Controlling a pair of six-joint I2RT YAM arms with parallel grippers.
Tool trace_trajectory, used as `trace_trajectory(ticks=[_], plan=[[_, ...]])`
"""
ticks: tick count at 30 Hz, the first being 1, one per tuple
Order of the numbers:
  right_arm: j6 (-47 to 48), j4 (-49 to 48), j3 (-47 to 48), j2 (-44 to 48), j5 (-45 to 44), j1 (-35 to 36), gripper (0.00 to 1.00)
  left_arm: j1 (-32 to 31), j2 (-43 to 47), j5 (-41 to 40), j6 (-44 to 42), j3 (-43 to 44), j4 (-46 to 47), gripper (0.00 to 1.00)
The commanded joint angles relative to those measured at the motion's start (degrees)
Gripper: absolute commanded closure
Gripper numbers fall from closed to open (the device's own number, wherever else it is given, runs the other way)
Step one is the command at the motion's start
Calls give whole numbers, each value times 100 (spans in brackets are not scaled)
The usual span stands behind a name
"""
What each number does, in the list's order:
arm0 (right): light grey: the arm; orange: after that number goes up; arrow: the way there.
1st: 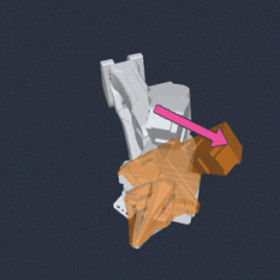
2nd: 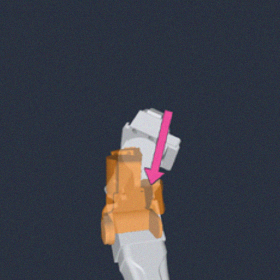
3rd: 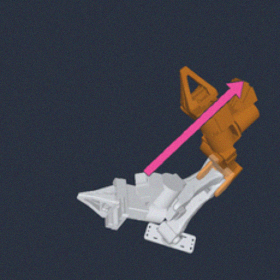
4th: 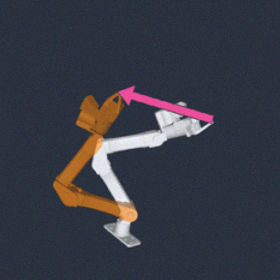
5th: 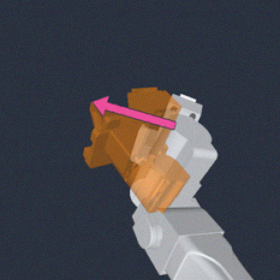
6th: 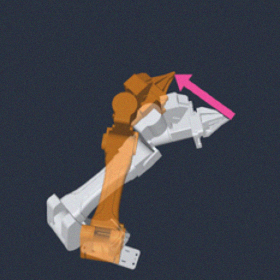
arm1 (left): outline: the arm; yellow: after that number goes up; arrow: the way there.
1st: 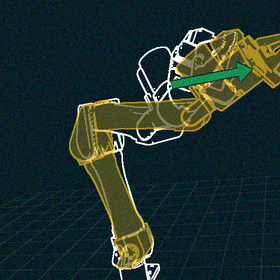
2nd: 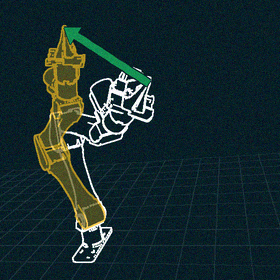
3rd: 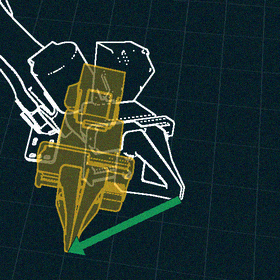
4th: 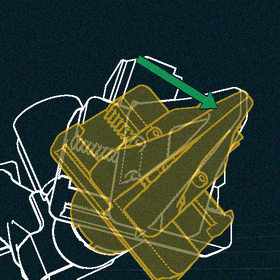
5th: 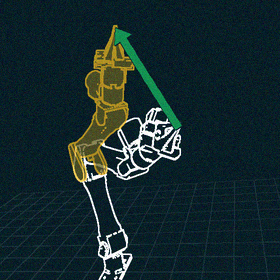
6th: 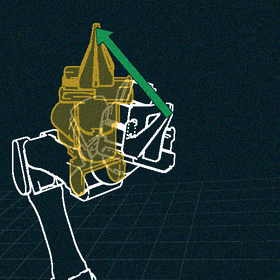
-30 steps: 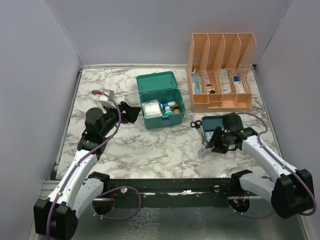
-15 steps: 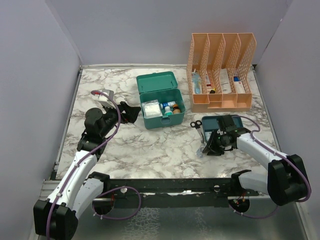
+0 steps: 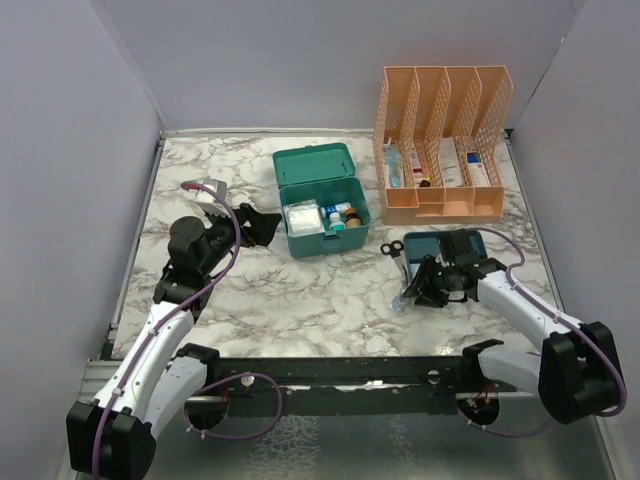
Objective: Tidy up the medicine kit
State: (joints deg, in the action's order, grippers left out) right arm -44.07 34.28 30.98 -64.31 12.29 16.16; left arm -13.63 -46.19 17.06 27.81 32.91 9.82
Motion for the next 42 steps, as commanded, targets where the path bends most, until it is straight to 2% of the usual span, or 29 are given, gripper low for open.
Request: trace_trajectory(ticks=[1, 7, 13, 16, 24, 34, 42], plan=[[-25, -296, -137, -302, 122, 27, 61, -20, 102, -52, 50, -74, 147, 11], [-82, -570, -306, -519, 64, 28, 67, -21, 114, -88, 53, -81, 117, 11], [-139, -545, -292, -561, -52, 27, 87, -18, 126, -112, 52, -79, 102, 11], [-156, -466, -230, -363, -56, 27, 93, -21, 134, -106, 50, -74, 95, 11], [-144, -40, 379, 167, -110, 27, 96, -25, 136, -106, 58, -81, 90, 11], [92, 290, 1339, 90, -1950, -178, 99, -21, 179, -111, 60, -109, 67, 11], [407, 170, 1633, -229, -2562, -940, 99, -25, 233, -106, 99, -154, 110, 11]])
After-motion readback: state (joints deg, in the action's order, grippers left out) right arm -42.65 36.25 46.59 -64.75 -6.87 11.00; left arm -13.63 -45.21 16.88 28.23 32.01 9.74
